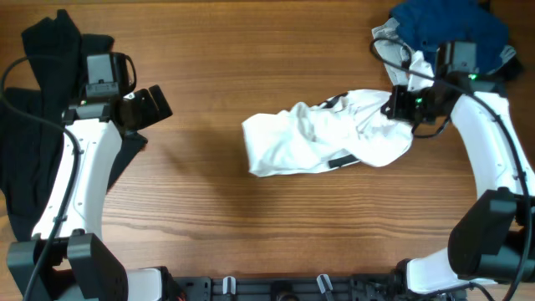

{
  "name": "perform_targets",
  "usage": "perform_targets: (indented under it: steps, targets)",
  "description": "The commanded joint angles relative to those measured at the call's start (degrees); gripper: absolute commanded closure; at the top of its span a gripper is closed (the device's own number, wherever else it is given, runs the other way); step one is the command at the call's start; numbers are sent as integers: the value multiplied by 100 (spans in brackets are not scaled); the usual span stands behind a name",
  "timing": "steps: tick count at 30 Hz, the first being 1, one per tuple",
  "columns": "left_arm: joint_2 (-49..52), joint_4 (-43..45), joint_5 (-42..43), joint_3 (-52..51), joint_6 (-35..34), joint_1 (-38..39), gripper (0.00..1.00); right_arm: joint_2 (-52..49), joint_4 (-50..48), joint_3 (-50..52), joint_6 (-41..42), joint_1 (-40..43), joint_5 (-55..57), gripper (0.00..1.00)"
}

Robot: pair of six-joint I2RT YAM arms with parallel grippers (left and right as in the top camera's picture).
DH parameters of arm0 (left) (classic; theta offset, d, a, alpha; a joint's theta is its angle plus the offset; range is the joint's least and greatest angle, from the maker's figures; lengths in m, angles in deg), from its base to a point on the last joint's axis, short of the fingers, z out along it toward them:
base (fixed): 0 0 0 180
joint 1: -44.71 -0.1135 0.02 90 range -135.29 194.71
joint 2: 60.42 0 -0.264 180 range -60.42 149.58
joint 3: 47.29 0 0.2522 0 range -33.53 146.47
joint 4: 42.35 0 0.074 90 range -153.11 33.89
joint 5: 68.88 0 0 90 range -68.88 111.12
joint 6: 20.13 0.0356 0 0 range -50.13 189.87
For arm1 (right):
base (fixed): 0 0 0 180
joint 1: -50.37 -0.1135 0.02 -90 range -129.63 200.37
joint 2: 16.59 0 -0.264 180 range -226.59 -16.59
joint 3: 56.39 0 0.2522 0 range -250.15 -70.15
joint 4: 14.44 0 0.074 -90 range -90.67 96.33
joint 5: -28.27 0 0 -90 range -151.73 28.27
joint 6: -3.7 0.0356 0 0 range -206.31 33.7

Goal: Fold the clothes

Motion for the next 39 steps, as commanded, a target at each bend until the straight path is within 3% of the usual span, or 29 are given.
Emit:
perform_targets:
  steps: [1,13,14,16,18,19,26,28,32,39]
  targets:
    - [72,-7,-118,22,-52,-162,0,146,205,-579,-367,-398,-564,96]
    - [72,-7,-116,22,-55,-162,0,-570,118,-702,380,-3928,546,96]
    - [72,-7,-116,22,-52,-160,0,-754,118,-702,402,-4164,566,92]
    - [72,-7,-116,22,-52,-162,0,-920,127,-702,402,-4389,566,26]
    - [72,-7,-116,22,-52,-162,0,-929,116,-713,402,-4468,564,5]
    - [72,-4,-116,22,-52,-162,0,-885,127,-754,404,-4465,551,1]
    - [72,-2,-116,22,-52,-162,0,-225,378,-1403,409,-3770,621,0]
    - [72,-2,-116,22,-57,-160,0,-199,398,-1399,868,-3388,879,0]
    - [72,-2,-116,22,-74,-160,0,-391,330,-1126,1193,-2876,841,0]
    - [72,-44,-114,22,-74,-160,0,-1027,-157,-885,1043,-2820,837,2]
